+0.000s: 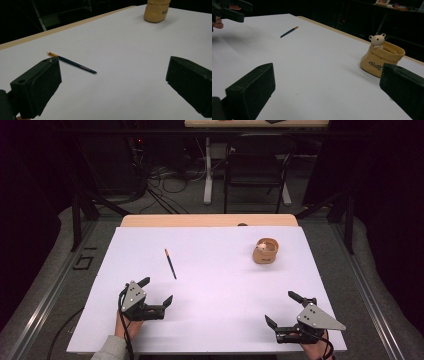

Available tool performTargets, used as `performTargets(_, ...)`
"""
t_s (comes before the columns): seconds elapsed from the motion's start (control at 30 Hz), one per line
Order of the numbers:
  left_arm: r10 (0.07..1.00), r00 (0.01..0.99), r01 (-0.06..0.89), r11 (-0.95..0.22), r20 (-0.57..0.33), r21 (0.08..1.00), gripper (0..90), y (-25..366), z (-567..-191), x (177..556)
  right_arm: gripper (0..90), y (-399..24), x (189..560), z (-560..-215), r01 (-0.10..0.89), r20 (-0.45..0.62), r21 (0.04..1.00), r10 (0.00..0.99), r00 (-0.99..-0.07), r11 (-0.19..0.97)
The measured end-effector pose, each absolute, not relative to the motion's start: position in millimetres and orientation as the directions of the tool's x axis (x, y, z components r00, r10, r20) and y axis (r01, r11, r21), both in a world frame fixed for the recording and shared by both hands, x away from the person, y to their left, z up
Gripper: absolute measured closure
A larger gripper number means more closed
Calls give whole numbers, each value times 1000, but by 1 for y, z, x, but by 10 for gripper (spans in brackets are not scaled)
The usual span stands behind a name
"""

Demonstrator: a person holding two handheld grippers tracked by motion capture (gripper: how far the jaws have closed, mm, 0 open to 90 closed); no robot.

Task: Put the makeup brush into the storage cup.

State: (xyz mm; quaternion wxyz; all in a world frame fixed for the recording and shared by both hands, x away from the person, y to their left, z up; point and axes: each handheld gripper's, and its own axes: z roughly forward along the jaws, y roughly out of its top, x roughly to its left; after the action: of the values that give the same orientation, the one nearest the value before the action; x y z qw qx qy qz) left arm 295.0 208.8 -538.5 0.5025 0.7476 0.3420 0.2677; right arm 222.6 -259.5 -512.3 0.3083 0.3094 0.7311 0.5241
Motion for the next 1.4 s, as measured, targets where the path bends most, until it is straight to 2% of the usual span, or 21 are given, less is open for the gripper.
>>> performTargets(0.8, 805, 592, 310, -268, 36, 912, 0, 193, -542, 320, 0, -259, 222, -513, 133, -119, 958, 773, -623, 255)
performTargets(1.07, 828, 560, 361, -281, 35, 889, 0, 185, -542, 333, 0, -258, 222, -513, 132, -122, 957, 769, -627, 260)
performTargets(1.4, 855, 517, 457, -247, -30, 854, 0, 178, -540, 352, 0, -258, 222, -513, 132, -120, 957, 770, -627, 257)
